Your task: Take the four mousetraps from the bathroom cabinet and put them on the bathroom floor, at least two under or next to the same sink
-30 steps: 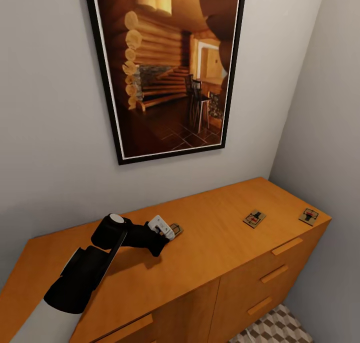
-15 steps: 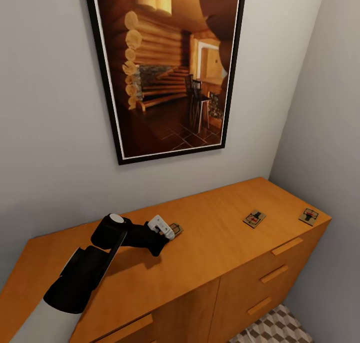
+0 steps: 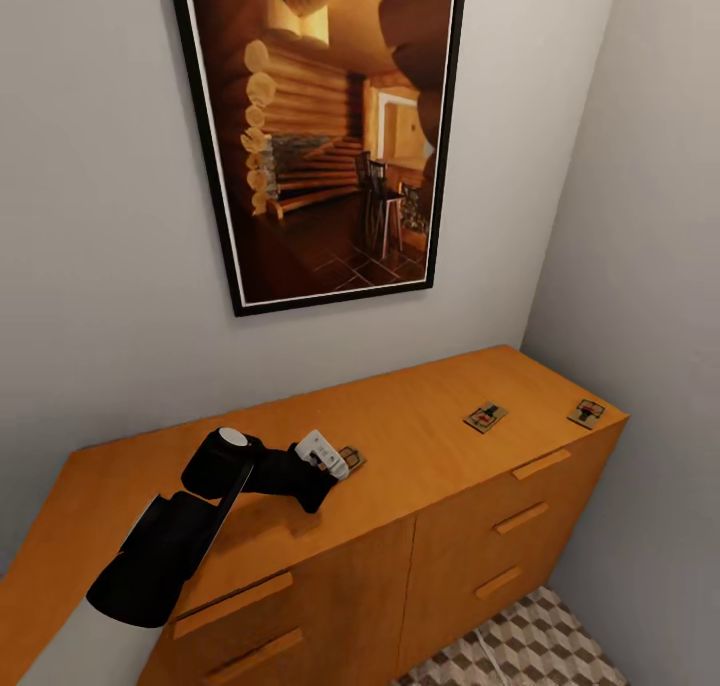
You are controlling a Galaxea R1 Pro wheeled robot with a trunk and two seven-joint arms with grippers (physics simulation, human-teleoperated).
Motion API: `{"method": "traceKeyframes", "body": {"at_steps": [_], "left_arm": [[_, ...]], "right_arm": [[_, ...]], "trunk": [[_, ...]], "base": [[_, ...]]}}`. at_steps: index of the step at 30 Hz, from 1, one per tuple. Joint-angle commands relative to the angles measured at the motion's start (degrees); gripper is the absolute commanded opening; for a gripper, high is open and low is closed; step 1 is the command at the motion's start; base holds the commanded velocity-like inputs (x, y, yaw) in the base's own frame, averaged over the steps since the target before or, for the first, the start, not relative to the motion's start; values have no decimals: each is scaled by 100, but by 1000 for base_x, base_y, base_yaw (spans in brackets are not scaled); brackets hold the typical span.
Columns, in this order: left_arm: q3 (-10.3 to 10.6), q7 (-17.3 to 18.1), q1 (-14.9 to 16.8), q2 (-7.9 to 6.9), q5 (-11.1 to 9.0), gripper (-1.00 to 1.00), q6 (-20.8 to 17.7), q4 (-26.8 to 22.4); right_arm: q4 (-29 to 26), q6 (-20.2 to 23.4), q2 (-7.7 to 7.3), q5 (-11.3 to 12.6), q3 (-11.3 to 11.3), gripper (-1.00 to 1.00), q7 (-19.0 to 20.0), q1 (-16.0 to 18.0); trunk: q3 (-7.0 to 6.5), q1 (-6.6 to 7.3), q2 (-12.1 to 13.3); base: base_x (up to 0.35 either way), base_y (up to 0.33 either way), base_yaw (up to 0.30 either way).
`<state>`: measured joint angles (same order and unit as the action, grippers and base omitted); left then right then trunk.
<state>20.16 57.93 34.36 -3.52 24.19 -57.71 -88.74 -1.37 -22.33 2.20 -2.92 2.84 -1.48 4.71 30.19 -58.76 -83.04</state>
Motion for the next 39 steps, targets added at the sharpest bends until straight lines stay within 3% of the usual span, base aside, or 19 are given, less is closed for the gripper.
{"method": "traceKeyframes", "body": {"at_steps": [1,33,39], "left_arm": [[5,61,7,-1,74,-100,-12,-6],[24,61,9,0,69,-100,-4,2],[55,52,8,0,65,-100,9,86]], "right_arm": [[5,-16,0,-20,23,-100,-19,4],[5,-16,0,-24,23,-100,-19,4],[5,-15,0,-24,23,-100,-20,4]], "trunk": [[6,3,-4],[6,3,-4],[6,3,-4]], "base": [[-292,-156,0],[-294,-176,0],[-132,-84,0]]}}
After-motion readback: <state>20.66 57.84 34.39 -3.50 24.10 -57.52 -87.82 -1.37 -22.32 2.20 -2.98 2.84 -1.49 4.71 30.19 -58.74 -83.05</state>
